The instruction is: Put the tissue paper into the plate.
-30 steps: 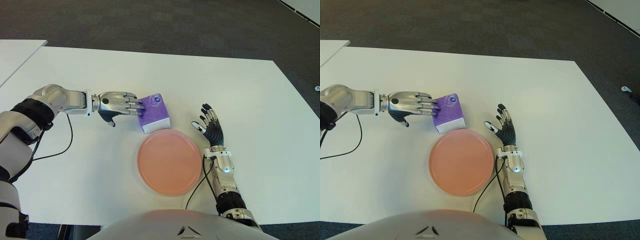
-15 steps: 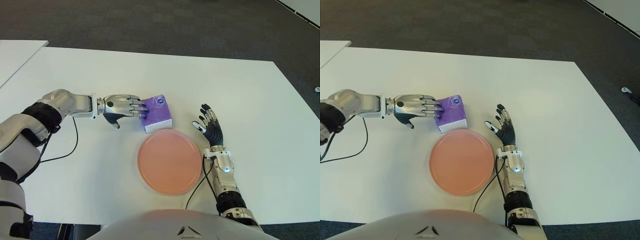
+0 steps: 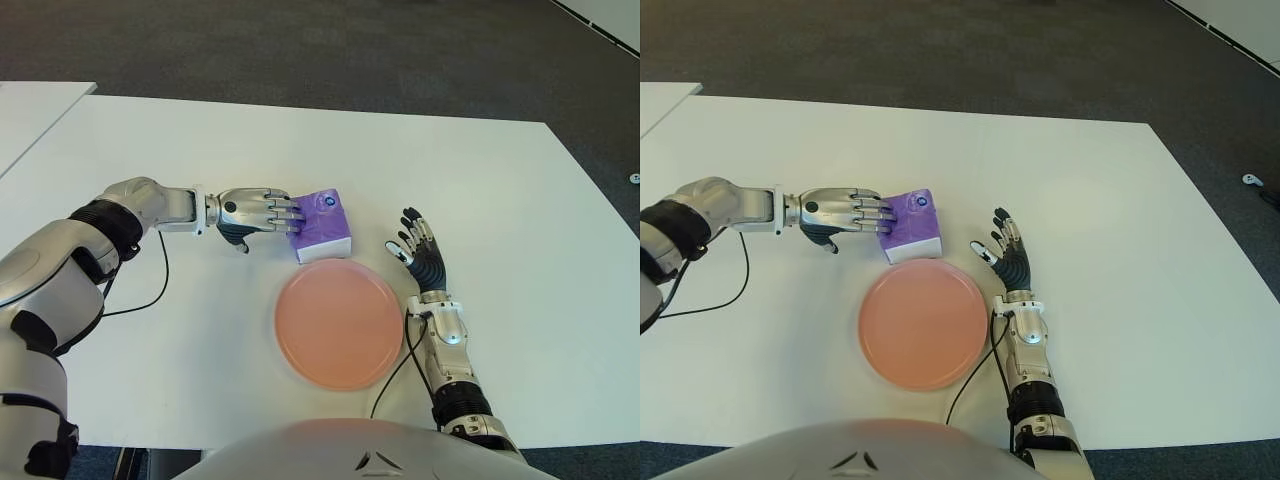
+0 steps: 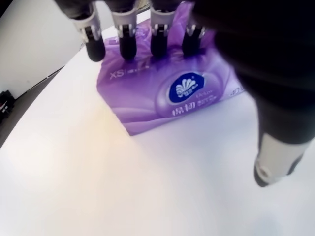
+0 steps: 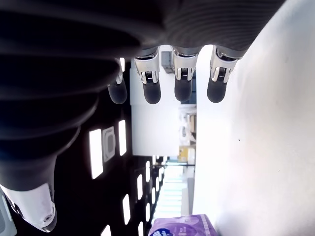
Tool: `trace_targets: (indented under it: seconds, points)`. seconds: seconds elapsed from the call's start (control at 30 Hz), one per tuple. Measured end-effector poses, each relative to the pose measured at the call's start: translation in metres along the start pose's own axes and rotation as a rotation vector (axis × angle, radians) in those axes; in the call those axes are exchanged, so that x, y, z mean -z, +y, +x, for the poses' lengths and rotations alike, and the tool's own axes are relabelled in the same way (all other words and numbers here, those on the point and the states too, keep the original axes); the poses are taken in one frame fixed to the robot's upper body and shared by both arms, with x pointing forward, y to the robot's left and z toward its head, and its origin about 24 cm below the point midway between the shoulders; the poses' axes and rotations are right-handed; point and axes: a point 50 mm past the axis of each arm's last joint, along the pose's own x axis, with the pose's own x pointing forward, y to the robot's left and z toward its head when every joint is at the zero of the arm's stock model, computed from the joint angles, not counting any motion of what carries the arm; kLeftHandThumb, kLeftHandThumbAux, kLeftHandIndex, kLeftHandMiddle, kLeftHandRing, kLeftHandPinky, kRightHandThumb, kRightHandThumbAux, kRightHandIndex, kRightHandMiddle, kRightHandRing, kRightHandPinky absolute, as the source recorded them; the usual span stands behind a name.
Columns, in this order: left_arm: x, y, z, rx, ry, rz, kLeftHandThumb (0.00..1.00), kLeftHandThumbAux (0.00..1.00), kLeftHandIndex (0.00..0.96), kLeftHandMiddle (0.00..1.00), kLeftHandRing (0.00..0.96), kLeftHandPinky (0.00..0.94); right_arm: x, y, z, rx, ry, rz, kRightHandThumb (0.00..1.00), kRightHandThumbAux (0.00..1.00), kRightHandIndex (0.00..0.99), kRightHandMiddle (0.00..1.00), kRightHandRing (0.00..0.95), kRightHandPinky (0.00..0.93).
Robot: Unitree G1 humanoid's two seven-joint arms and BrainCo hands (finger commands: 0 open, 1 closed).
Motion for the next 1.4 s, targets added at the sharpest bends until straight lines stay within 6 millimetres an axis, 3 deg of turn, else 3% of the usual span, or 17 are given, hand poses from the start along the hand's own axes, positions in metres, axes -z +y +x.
trace_targets:
  seconds: [0.67, 1.07, 1.4]
  points:
    - [0.002, 0.004, 0.001, -0.012, 0.014, -0.039, 0.166, 0.653, 0.053, 0.052, 0.008, 0.039, 0.0, -0.008, 0.008, -0.029, -0.011, -0.015, 0.157, 0.643, 0.0, 0.005, 0.0, 0.018]
    - [0.002, 0.013, -0.002, 0.056, 0.064, -0.153, 0.241, 0.614, 0.082, 0.104, 0.081, 0.134, -0.001, -0.015, 0.019, -0.042, -0.02, -0.02, 0.152, 0.644, 0.0, 0.008, 0.0, 0.018]
    - [-0.002, 0.021, -0.004, 0.114, 0.088, -0.246, 0.29, 0.577, 0.165, 0.195, 0.171, 0.202, 0.001, -0.016, 0.021, -0.045, -0.015, -0.016, 0.151, 0.644, 0.0, 0.008, 0.0, 0.018]
